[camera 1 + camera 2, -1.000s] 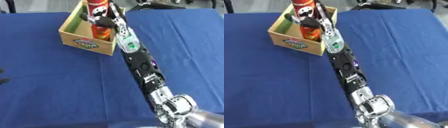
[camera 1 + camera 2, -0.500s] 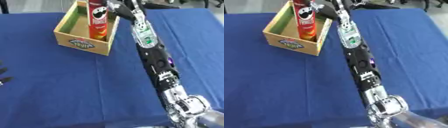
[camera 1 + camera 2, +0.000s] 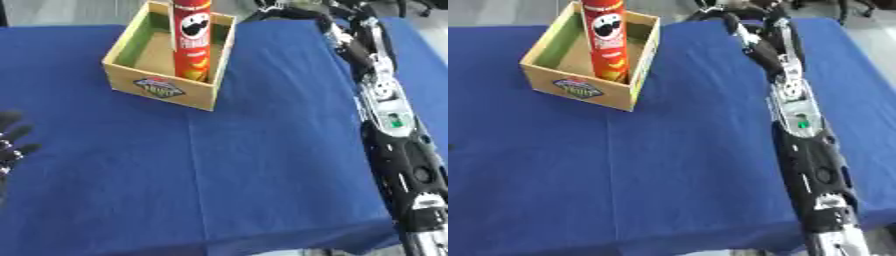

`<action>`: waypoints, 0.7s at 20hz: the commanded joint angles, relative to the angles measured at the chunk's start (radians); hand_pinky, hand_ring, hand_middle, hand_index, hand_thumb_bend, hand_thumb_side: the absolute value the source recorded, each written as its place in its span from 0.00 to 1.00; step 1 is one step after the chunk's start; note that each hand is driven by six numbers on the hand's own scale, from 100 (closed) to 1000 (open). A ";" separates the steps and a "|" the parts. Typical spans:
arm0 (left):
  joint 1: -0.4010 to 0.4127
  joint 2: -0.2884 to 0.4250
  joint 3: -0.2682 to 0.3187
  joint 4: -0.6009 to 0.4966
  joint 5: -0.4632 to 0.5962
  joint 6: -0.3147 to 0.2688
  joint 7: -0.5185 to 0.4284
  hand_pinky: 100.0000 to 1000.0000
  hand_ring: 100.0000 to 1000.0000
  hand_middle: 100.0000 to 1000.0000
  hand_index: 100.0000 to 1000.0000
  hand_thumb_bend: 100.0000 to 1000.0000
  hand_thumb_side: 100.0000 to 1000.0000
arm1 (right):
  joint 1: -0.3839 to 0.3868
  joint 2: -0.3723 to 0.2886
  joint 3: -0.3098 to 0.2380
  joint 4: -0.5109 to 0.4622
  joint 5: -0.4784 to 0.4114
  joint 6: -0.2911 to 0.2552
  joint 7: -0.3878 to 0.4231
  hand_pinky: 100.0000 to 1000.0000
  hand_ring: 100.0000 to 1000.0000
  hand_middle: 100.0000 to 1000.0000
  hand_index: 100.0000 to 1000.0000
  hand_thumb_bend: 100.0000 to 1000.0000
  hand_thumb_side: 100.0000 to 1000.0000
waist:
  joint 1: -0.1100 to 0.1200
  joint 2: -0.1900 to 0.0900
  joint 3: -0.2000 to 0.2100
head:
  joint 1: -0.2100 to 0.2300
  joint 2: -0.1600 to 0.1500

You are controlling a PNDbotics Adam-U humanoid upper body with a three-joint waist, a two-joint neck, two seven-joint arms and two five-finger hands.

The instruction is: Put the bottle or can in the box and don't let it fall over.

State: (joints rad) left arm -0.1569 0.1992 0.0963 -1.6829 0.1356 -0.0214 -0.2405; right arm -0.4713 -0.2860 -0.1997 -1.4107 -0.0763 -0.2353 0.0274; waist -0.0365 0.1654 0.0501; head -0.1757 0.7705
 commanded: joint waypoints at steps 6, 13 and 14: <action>-0.001 0.021 0.005 -0.015 -0.002 -0.003 0.008 0.77 0.91 0.91 0.91 0.35 1.00 | 0.125 0.014 -0.007 -0.146 -0.073 0.008 0.050 0.74 0.86 0.82 0.90 0.58 0.40 | 0.011 -0.029 -0.013 | 0.041 -0.001; 0.005 0.018 -0.002 -0.011 -0.004 -0.002 0.007 0.77 0.91 0.91 0.91 0.34 1.00 | 0.195 0.052 -0.004 -0.216 -0.090 0.019 0.057 0.74 0.85 0.82 0.90 0.57 0.41 | 0.010 -0.041 -0.020 | 0.134 -0.001; 0.005 0.018 -0.002 -0.011 -0.004 -0.003 0.008 0.77 0.91 0.91 0.91 0.34 1.00 | 0.203 0.059 -0.006 -0.225 -0.092 0.021 0.053 0.74 0.85 0.82 0.90 0.56 0.42 | 0.010 -0.043 -0.020 | 0.143 -0.001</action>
State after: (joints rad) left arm -0.1482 0.2000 0.0955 -1.6825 0.1354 -0.0226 -0.2333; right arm -0.2611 -0.2210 -0.1998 -1.6018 -0.1601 -0.2153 0.0823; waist -0.0273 0.1389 0.0310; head -0.0469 0.7713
